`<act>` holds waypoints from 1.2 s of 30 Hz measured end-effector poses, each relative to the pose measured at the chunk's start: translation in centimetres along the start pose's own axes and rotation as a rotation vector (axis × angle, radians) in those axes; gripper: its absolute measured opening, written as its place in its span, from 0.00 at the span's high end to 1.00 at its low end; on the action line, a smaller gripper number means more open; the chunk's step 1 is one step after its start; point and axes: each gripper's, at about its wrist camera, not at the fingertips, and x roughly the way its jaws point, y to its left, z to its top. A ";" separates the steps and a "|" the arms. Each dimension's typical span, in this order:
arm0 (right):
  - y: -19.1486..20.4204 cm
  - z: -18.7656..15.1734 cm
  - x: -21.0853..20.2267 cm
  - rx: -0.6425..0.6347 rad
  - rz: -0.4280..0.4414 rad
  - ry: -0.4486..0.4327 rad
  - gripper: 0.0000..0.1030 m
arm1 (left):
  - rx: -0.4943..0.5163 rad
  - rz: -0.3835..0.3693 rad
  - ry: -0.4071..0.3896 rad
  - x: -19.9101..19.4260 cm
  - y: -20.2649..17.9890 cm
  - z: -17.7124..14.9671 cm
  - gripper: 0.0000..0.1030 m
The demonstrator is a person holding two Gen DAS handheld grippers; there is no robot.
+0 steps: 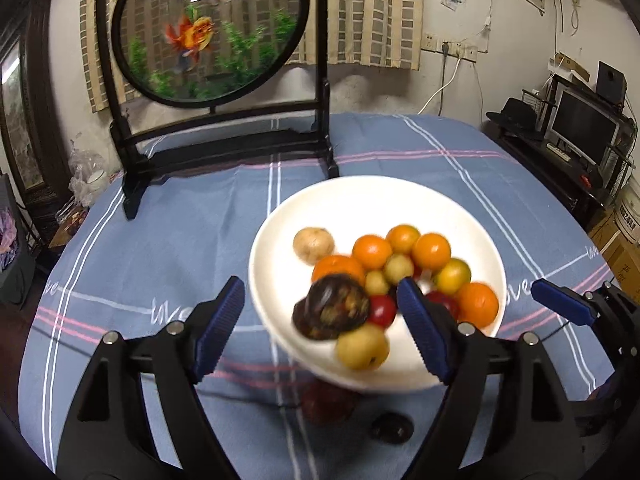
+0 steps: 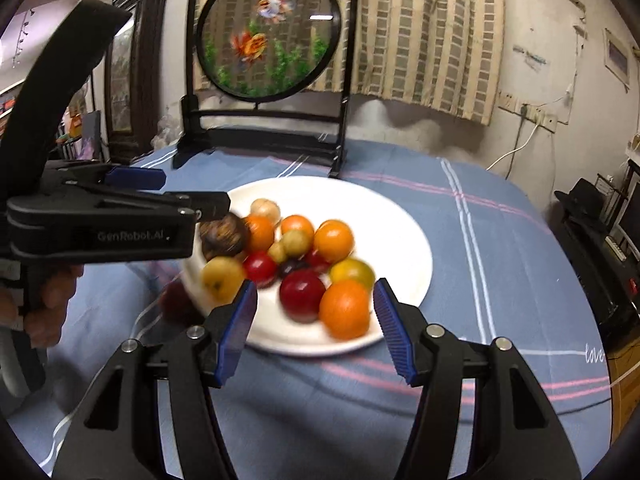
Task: Organize fruits
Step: 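Grasp the red tomato with the left tool while the right tool grasps the dark plum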
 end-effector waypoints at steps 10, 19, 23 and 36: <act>6.3 -2.8 0.7 -0.119 0.115 0.150 0.41 | -0.010 0.005 0.061 -0.7 1.7 -4.2 0.20; 7.5 -3.1 4.7 -0.082 0.100 0.223 0.53 | -0.033 0.028 0.106 0.2 3.6 -5.6 0.20; 6.9 -3.0 4.6 -0.056 0.152 0.238 0.72 | -0.034 0.019 0.133 1.0 3.4 -6.1 0.20; 1.7 -3.5 0.9 0.072 0.161 0.175 0.72 | 0.063 -0.050 0.214 4.3 -0.3 -7.4 0.59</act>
